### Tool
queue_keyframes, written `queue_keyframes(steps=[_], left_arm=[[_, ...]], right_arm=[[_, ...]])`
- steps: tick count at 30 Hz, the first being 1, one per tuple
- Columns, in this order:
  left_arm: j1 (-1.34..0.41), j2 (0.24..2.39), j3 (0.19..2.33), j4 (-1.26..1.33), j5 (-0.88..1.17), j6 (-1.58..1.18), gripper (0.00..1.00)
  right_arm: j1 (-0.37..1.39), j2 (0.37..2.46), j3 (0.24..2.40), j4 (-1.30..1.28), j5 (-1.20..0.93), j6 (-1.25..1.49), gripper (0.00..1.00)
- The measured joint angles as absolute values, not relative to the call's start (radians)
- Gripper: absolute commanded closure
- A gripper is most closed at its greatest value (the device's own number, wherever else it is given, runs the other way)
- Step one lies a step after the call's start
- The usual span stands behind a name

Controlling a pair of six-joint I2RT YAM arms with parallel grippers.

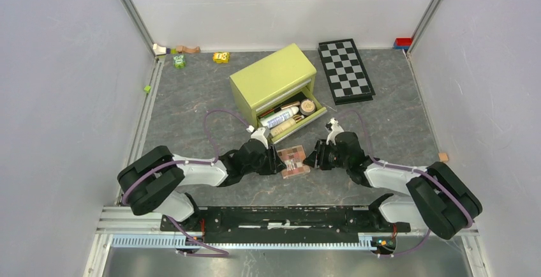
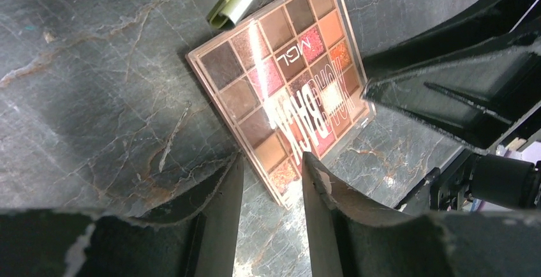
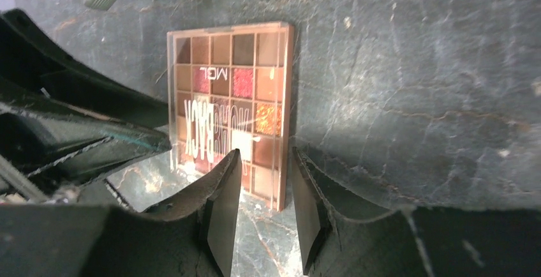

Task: Organize the makeup
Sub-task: Pick up the makeup from the center of the board.

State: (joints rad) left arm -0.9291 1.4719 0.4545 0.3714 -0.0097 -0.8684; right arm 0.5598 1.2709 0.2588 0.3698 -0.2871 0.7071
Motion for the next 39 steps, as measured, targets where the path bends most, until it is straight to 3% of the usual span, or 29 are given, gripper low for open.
queue_keyframes(steps=[10,22,39], left_arm=[[-0.934,1.446,0.444,0.352,-0.037,-0.881,0.51],[-0.933,1.488,0.457,0.396,-0.024,-0.88,0.52],[-0.937,1.549,0.564,0.315,0.012,-0.869,0.52]], right_arm=[[0.563,1.287,0.332,0.291,-0.154,0.617,0.52],[0.571,1.39,0.342,0.429,-0.328,0.596,0.52],[0.59,1.202,0.268,0.324,-0.224,0.656,0.52]])
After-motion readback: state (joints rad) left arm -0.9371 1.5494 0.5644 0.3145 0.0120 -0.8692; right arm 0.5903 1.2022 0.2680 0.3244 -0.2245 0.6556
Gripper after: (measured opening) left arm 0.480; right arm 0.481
